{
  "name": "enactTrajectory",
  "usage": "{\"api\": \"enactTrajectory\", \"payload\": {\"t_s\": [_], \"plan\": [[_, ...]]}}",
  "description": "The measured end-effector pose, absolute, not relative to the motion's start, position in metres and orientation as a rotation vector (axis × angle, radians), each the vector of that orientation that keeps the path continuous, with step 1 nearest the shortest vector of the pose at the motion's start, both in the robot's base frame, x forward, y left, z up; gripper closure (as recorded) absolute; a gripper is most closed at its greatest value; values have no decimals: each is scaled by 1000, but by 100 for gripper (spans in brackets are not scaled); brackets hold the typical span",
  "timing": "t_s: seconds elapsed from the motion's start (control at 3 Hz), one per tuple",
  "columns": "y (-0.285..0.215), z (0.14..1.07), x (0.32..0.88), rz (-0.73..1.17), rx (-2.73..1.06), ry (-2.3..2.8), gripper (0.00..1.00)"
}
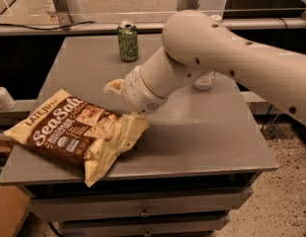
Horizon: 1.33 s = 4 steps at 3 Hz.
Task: Pick brown chip bag
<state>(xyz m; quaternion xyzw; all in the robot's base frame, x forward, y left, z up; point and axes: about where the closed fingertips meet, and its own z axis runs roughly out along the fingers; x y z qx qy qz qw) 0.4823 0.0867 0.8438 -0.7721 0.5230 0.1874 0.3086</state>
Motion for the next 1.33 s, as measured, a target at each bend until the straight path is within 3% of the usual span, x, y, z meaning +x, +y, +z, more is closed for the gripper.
{"api": "enactTrajectory", "payload": {"t_s": [1.0,1.33], "plan": [[72,863,499,604,-1918,1497,86],[72,859,508,646,-1791,1528,100]]}}
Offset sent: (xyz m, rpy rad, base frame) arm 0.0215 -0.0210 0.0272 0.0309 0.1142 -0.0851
